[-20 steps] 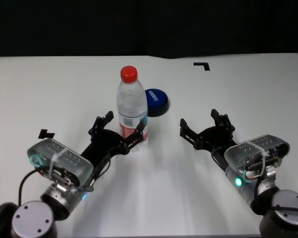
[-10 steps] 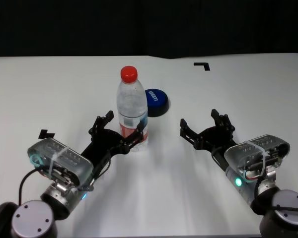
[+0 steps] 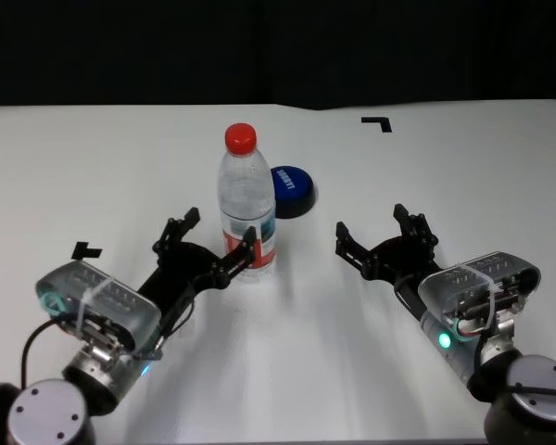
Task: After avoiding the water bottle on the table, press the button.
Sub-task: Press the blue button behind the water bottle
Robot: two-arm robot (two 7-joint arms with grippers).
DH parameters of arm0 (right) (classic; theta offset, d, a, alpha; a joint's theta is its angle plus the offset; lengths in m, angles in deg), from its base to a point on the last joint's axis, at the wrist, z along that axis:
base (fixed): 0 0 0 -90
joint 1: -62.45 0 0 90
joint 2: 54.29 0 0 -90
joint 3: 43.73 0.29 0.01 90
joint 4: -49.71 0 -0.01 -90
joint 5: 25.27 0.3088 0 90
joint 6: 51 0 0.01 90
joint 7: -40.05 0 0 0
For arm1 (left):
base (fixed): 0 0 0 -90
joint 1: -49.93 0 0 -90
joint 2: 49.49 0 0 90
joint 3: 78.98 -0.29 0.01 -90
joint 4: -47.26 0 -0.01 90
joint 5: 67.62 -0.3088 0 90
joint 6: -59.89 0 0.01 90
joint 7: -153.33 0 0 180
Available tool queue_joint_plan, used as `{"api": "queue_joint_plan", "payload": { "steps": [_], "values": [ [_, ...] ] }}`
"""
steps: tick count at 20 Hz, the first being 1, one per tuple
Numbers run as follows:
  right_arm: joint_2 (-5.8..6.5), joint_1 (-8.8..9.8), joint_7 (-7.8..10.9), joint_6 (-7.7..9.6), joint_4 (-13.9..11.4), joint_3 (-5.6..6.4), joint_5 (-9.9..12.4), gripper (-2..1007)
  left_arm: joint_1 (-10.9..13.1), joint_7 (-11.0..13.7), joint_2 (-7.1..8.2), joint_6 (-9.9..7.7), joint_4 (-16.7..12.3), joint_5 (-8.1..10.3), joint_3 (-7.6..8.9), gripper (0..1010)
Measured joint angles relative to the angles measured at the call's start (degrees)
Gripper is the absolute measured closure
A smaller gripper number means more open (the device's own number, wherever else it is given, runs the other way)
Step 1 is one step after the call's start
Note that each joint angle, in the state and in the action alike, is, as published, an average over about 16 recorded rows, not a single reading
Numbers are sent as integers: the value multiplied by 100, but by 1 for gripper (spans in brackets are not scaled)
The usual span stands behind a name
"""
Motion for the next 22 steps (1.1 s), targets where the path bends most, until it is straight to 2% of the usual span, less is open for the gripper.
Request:
{"api": "queue_joint_plan", "payload": {
  "steps": [13,22],
  "values": [
    [0,0,0,0,0,0,0,2,334,-101,80,59,-286,31,241,7],
    [0,0,0,0,0,0,0,3,609,-234,75,51,-519,-6,451,7]
  ]
}}
